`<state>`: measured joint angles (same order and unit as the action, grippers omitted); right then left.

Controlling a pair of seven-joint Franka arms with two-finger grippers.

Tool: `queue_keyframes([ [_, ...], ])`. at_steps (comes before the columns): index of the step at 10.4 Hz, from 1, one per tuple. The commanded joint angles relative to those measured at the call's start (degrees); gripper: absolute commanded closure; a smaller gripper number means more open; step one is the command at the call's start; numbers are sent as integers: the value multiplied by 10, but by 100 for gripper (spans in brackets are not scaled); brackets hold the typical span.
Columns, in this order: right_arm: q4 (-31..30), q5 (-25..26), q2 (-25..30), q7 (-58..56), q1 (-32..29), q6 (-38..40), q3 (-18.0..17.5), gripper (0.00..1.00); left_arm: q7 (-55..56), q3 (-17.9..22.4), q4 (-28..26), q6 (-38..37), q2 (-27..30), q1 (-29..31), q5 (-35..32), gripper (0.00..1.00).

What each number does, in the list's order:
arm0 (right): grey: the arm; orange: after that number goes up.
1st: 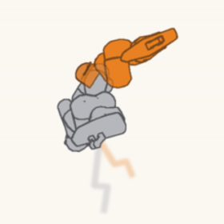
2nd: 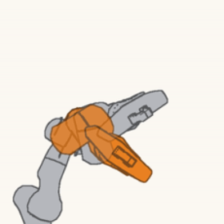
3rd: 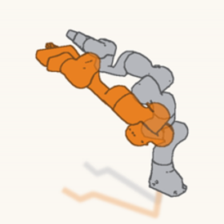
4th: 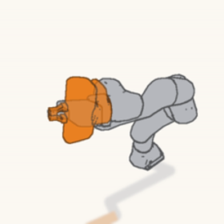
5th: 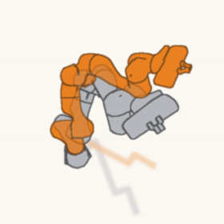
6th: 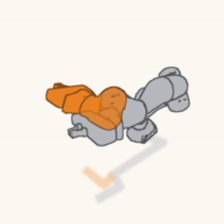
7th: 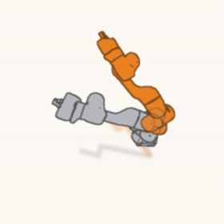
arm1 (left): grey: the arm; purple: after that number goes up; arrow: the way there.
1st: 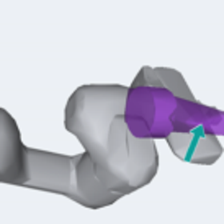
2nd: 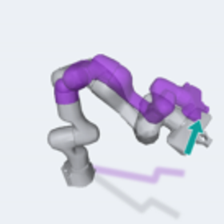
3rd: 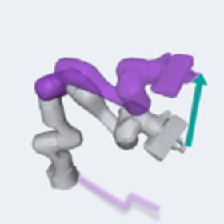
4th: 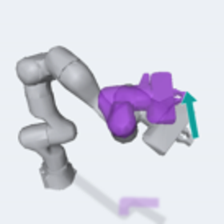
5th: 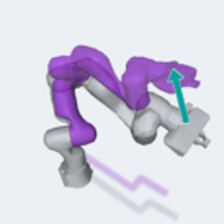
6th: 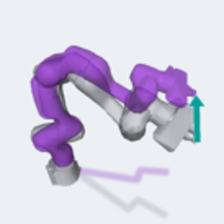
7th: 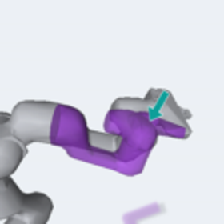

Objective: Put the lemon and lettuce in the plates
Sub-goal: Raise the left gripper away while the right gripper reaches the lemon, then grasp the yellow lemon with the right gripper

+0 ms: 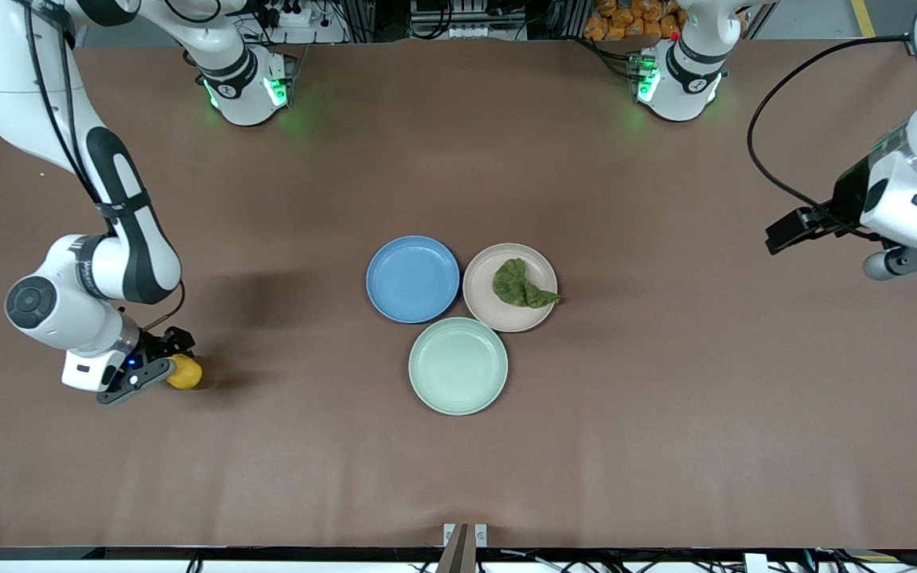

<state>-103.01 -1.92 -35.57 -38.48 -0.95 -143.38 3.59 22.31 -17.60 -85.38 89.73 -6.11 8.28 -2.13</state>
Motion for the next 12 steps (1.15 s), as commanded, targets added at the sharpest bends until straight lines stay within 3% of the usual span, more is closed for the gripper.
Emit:
queue_keyframes([
  [1,-24,-4,-9,-11,9,-52,1,0,-56,34,-13,-16,27,-10,12,0],
  [2,-27,-3,-16,-11,9,-66,1,0,-80,80,-15,-18,36,-39,18,0],
  [4,-26,-3,-22,-11,10,-69,1,1,-97,98,-15,-29,38,-48,19,0],
  [5,-26,-3,-22,-12,10,-68,2,10,-97,94,-15,-32,43,-46,19,0],
  [6,-26,-1,-22,-13,11,-68,2,37,-97,93,-15,-33,44,-48,19,0],
  [8,-25,-1,-20,-14,12,-67,2,68,-97,93,-15,-33,44,-48,19,0],
  [11,-21,-1,-10,-7,18,-59,2,94,-100,93,-14,-33,44,-48,18,0],
  [12,-21,-4,-5,-5,19,-47,2,95,-101,93,-15,-33,44,-48,18,0],
])
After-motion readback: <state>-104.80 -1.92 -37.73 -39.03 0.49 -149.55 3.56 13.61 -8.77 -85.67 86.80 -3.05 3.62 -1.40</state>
